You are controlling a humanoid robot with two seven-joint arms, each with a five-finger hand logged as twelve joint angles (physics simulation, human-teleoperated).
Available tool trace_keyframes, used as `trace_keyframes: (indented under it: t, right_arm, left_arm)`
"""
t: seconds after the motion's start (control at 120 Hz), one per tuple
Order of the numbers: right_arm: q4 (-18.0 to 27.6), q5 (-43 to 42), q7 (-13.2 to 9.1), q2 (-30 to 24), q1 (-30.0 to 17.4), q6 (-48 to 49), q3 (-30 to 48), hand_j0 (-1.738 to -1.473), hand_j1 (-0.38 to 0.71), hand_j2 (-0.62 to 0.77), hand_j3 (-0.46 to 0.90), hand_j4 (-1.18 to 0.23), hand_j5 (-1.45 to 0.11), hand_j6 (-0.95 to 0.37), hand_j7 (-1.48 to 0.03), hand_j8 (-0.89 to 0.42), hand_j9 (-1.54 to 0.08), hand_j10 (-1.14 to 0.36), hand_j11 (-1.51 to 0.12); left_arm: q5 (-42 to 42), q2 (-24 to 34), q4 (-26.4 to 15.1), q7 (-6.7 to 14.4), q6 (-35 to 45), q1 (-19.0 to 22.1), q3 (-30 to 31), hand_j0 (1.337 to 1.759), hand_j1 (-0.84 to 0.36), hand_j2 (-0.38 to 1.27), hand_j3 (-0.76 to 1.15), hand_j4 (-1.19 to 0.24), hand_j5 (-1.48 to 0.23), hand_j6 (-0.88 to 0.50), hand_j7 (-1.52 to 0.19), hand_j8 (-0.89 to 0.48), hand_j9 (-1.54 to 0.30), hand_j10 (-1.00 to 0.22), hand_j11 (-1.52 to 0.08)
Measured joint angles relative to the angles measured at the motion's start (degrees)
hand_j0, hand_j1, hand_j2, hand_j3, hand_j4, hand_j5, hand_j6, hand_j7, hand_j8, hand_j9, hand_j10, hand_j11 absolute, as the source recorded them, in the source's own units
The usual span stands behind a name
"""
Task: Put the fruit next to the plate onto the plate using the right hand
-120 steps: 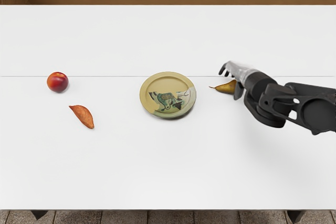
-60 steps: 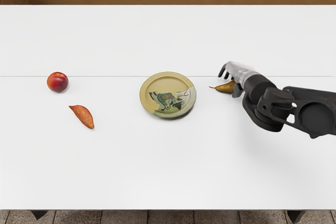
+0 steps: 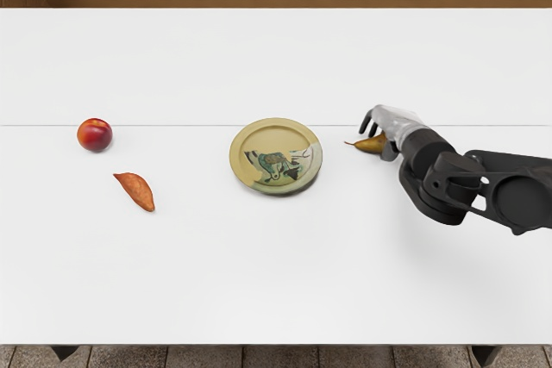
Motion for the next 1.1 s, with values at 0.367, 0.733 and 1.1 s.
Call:
trace_keyframes:
  t: [0.367,0.733,1.1]
  right_arm:
    - [0.0,-0.1,-0.1,-0.3,-0.3,0.1,0.1,-1.651,0.31,0.00,0.00,-0.59,-0.79,-0.52,-0.77,-0.44,-0.79,-0.45,-0.78]
    - [-0.1,-0.1,-0.2,-0.3,-0.7,0.0,0.3,-1.641,0.30,-0.02,-0.05,-0.58,-0.99,-0.44,-1.01,-0.37,-1.00,-0.39,-1.02]
    - [-0.1,1.8,-0.1,0.0,0.7,0.5,3.4,-1.649,0.32,0.29,0.00,-0.82,-1.11,-0.55,-1.11,-0.47,-1.12,-0.49,-1.15]
  left_arm:
    - [0.0,0.0,0.0,0.0,0.0,0.0,0.0,1.658,0.35,0.00,0.00,0.00,0.00,0.00,0.00,0.00,0.00,0.00,0.00]
    - [0.0,0.0,0.0,0.0,0.0,0.0,0.0,1.658,0.35,0.00,0.00,0.00,0.00,0.00,0.00,0.00,0.00,0.00,0.00]
    - [0.0,0.0,0.0,0.0,0.0,0.0,0.0,1.658,0.35,0.00,0.00,0.00,0.00,0.00,0.00,0.00,0.00,0.00,0.00]
